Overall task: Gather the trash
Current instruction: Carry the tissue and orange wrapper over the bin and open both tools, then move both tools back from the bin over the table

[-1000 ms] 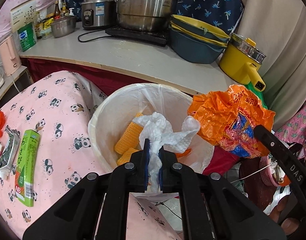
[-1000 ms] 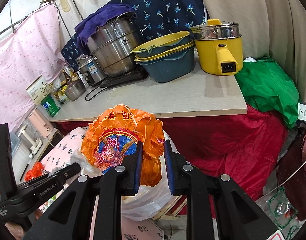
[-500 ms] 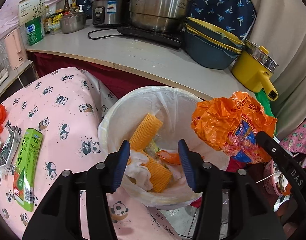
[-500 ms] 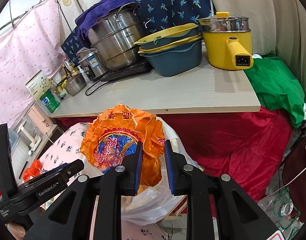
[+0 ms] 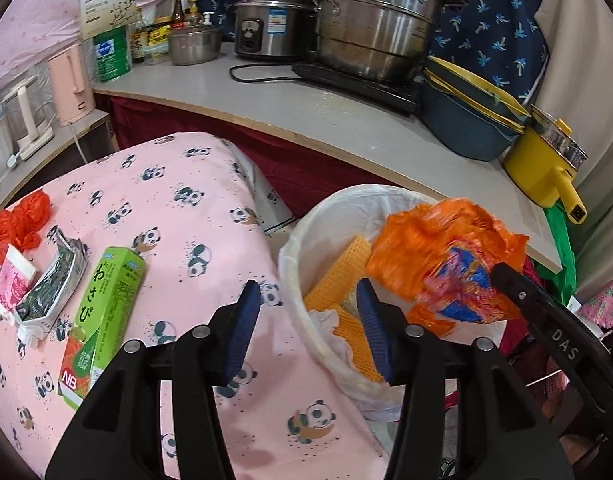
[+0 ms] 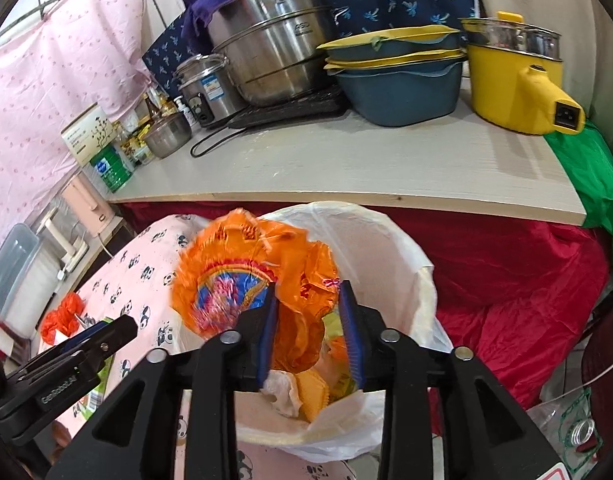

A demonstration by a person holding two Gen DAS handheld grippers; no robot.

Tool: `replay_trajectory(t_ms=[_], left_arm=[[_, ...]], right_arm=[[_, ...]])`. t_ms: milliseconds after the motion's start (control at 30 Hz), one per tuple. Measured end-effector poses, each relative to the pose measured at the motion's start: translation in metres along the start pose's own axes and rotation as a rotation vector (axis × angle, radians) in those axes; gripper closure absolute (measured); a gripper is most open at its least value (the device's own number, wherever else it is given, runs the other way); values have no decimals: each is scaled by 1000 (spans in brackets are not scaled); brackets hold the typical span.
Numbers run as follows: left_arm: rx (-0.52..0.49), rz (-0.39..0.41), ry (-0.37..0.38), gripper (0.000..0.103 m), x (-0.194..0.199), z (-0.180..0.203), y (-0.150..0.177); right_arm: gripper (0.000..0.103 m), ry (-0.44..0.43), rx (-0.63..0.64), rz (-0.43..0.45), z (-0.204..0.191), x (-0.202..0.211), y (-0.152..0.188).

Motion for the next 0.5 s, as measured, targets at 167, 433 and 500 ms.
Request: replay_trajectory(t_ms=[167,433,500], left_arm=[[18,1,-23,55,5,-15,5],[48,10,-40,55,20,-34,13],[58,11,-44,55,24,-39,15]], right_arm=[[52,-6,15,19,-13,0,0],[52,-29,32,16,-31,11,1],[52,-41,39,13,-39,16,4]])
Point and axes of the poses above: each gripper's, at about its wrist camera, not at the fingertips, and x roughly against the way its jaws point, z to its right, y to its underside, the point moved 3 cm from there along -x, roughly the way its jaws point, and after that the axes turned 8 degrees about z, right-handed, at the moved point
